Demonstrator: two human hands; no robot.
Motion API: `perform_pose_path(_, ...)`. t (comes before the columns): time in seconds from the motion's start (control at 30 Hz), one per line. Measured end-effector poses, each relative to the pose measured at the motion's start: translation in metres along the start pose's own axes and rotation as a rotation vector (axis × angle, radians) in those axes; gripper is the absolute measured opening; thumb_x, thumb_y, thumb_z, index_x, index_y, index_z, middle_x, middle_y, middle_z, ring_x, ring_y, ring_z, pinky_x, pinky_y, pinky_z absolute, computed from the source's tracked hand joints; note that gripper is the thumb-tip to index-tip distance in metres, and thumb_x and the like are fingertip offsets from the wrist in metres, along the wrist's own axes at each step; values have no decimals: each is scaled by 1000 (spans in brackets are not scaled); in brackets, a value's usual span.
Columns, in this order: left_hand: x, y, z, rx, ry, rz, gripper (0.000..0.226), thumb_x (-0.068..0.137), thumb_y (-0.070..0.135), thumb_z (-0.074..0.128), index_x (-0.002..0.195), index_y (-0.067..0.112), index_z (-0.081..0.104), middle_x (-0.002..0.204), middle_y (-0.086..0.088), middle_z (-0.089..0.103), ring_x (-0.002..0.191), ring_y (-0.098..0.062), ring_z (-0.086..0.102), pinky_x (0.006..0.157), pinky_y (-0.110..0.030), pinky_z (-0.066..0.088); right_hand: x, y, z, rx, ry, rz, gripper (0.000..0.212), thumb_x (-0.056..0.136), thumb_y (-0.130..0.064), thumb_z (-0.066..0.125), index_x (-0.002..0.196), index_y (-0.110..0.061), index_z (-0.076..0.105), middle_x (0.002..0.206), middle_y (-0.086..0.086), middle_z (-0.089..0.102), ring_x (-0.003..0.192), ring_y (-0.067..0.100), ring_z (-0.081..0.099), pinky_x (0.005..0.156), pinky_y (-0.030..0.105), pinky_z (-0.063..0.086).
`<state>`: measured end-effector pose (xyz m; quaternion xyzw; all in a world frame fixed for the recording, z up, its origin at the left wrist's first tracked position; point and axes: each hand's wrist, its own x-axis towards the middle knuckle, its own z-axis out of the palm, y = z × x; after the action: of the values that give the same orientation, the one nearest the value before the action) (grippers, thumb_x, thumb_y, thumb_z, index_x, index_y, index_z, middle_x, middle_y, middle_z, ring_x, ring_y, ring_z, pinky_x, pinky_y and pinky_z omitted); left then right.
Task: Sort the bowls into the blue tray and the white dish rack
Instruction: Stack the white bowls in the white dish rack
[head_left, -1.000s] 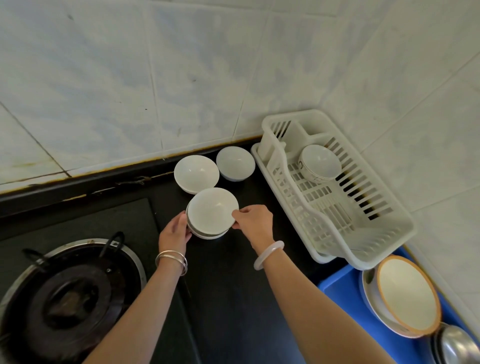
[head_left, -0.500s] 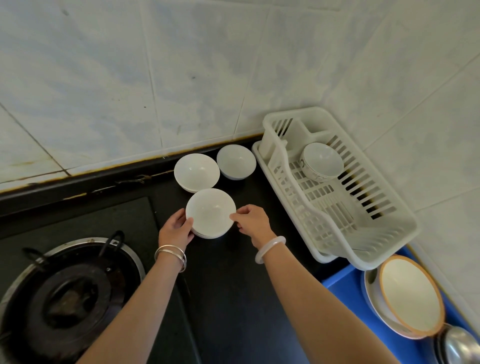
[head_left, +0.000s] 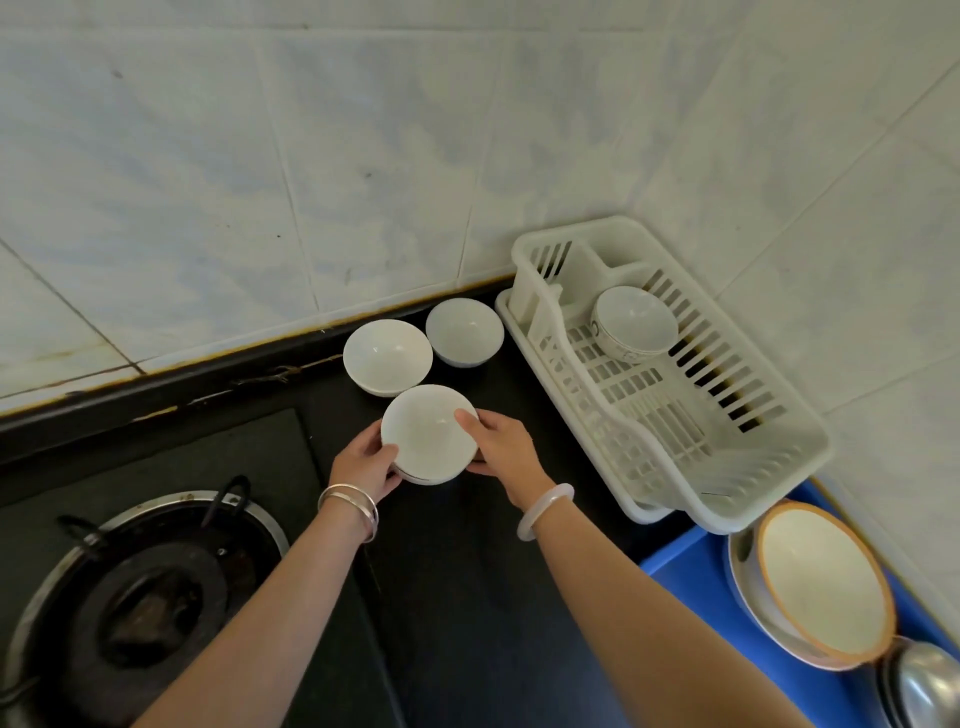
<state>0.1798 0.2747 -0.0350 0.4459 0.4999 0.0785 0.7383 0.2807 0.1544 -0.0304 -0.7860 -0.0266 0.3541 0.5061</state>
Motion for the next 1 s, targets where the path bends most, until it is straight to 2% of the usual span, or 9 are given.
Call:
perform_pose_path(0.1, -14, 14, 16, 37, -64, 66, 42, 87, 3, 53, 118, 31, 59, 118, 2, 58, 111, -24, 54, 76, -34, 51, -12, -10, -21, 49, 84, -80, 30, 91, -45, 54, 113, -27, 63, 91, -13, 66, 85, 7, 64, 62, 22, 55)
perform_pose_path(0.23, -41, 44, 54, 87, -214, 137, 37, 86, 2, 54, 104, 34, 60, 98, 7, 59, 104, -20, 55, 66, -28, 52, -35, -37, -71, 125, 206, -168, 23, 93, -48, 48, 80, -37, 64, 74, -12, 71, 72, 7, 70, 53, 21, 55)
perform_pose_path(0.37, -64, 69, 114, 161, -368, 149, 42, 87, 1, 52, 126, 18, 52, 109, -2, 57, 108, -24, 55, 63, -26, 52, -48, -62, -139, 103, 344, -179, 33, 95, -51, 41, 84, -28, 63, 85, -4, 69, 65, 12, 71, 55, 28, 58)
perform_pose_path(0.53, -74, 70, 205, 299, -505, 130, 42, 89, -1, 47, 130, 10, 48, 112, -10, 52, 100, -26, 53, 78, -36, 51, -46, -61, -221, 123, 461, -39, 38, 96, -43, 43, 92, -10, 62, 87, 7, 67, 69, 27, 69, 77, 46, 59)
perform_pose_path(0.73, -58, 35, 282, 470, -586, 38, 42, 89, -4, 41, 129, 7, 49, 112, -15, 52, 90, -31, 54, 75, -38, 51, -29, -30, -282, 134, 517, 110, 30, 95, -32, 49, 74, -12, 58, 75, 10, 63, 66, 26, 64, 60, 37, 56)
perform_pose_path(0.8, -52, 21, 298, 515, -586, 0, 43, 89, -5, 40, 130, 7, 49, 109, -13, 51, 78, -29, 56, 56, -34, 54, -21, -19, -292, 44, 471, 133, 21, 93, -26, 52, 75, -16, 56, 82, 11, 61, 75, 27, 62, 72, 43, 57)
perform_pose_path(0.87, -46, 8, 312, 556, -578, -29, 45, 90, -6, 40, 131, 9, 47, 123, -17, 52, 96, -37, 59, 47, -32, 53, -12, -12, -299, 23, 463, 167, 17, 93, -28, 53, 85, -15, 60, 94, 15, 62, 85, 30, 62, 77, 42, 56)
perform_pose_path(0.93, -38, -1, 322, 582, -559, -55, 47, 90, -7, 38, 133, 10, 45, 136, -18, 46, 116, -42, 51, 55, -36, 56, -3, -7, -304, 29, 457, 206, 30, 95, -35, 49, 106, -9, 60, 106, 17, 63, 96, 32, 61, 77, 40, 55)
perform_pose_path(1.0, -31, -7, 330, 585, -533, -67, 46, 90, -8, 37, 132, 10, 47, 137, -18, 46, 119, -42, 49, 79, -48, 53, 4, -3, -307, -1, 435, 220, 40, 97, -39, 45, 117, -6, 55, 112, 17, 61, 101, 32, 59, 79, 41, 54)
